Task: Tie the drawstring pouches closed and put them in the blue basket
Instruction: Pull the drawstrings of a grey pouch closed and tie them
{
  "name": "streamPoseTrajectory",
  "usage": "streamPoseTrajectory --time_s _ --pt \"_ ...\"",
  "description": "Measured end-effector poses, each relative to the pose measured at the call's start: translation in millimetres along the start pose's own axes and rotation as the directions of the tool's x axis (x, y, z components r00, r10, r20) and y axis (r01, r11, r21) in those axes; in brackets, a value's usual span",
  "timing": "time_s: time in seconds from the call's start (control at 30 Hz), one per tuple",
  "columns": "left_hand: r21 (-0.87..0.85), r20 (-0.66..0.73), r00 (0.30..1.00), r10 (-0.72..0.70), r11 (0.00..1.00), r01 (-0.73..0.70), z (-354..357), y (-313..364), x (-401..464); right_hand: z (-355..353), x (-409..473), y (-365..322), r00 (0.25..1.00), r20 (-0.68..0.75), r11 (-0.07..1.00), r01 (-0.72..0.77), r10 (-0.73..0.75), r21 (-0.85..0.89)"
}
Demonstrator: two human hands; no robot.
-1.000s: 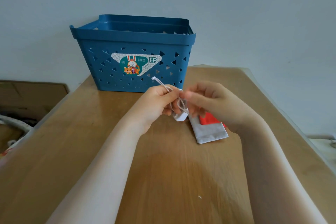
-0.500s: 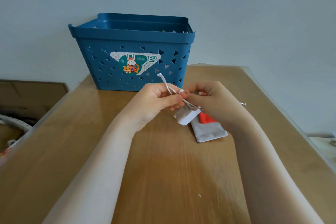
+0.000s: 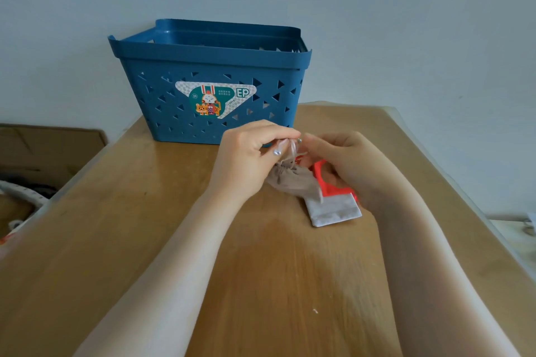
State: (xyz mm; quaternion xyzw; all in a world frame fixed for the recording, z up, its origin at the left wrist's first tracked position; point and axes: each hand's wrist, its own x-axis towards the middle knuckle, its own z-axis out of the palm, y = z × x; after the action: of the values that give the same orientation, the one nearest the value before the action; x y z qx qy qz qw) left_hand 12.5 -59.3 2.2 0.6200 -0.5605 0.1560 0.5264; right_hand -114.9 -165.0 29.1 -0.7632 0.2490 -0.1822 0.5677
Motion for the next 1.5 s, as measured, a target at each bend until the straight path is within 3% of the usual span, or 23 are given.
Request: streamPoseTrajectory --time_s 0.23,0.4,0.53,0.6,0.7,0.83,1.0,1.1,1.23,1.4,1.5 --pt "-0.119 0.050 0.998 -0.048 0.991 0.053 -2 0 0 2 1 6 0.986 0.139 0.995 0.090 -0.096 0.048" --pt "-0.256 0.289 0.950 -0.114 0.947 0.192 -12 2 -2 -5 0 6 0.987 0.114 0.993 0.103 -0.109 0.060" --pt "-0.447 0.339 0.890 -0.304 0.780 0.437 -14 9 -2 -6 2 3 0.988 0.124 0.951 0.046 -0.087 0.304" --pt "-0.501 0.374 0.856 -0.356 0.699 0.510 -12 10 -1 -1 4 2 0.988 0.130 0.879 0.008 -0.080 0.477" --pt "-0.560 0.351 0.844 -0.405 0.632 0.536 -11 9 -1 3 7 2 0.986 0.147 0.685 -0.051 -0.082 0.727" --pt "-0.567 0.254 0.826 -0.503 0.615 0.548 -11 3 -1 2 8 6 0.976 0.177 0.542 -0.081 -0.127 0.836" --pt "-0.671 0.234 0.781 -0.579 0.485 0.560 -18 -6 -1 -5 7 9 0.971 0.149 0.413 -0.060 -0.186 0.909" --pt "-0.650 0.236 0.784 -0.574 0.506 0.566 -18 -8 -2 -7 7 7 0.976 0.160 0.552 -0.053 -0.148 0.832" --pt "-0.513 0.197 0.813 -0.548 0.649 0.562 -8 1 -3 4 5 6 0.993 0.053 0.894 0.075 -0.109 0.442" --pt "-0.383 0.067 0.887 -0.457 0.809 0.446 -4 13 0 15 -6 -5 0.985 -0.001 0.976 0.169 -0.171 0.139" --pt "-0.349 -0.016 0.911 -0.412 0.856 0.381 -3 14 1 17 -8 -8 0.981 -0.033 0.981 0.193 -0.193 0.000"
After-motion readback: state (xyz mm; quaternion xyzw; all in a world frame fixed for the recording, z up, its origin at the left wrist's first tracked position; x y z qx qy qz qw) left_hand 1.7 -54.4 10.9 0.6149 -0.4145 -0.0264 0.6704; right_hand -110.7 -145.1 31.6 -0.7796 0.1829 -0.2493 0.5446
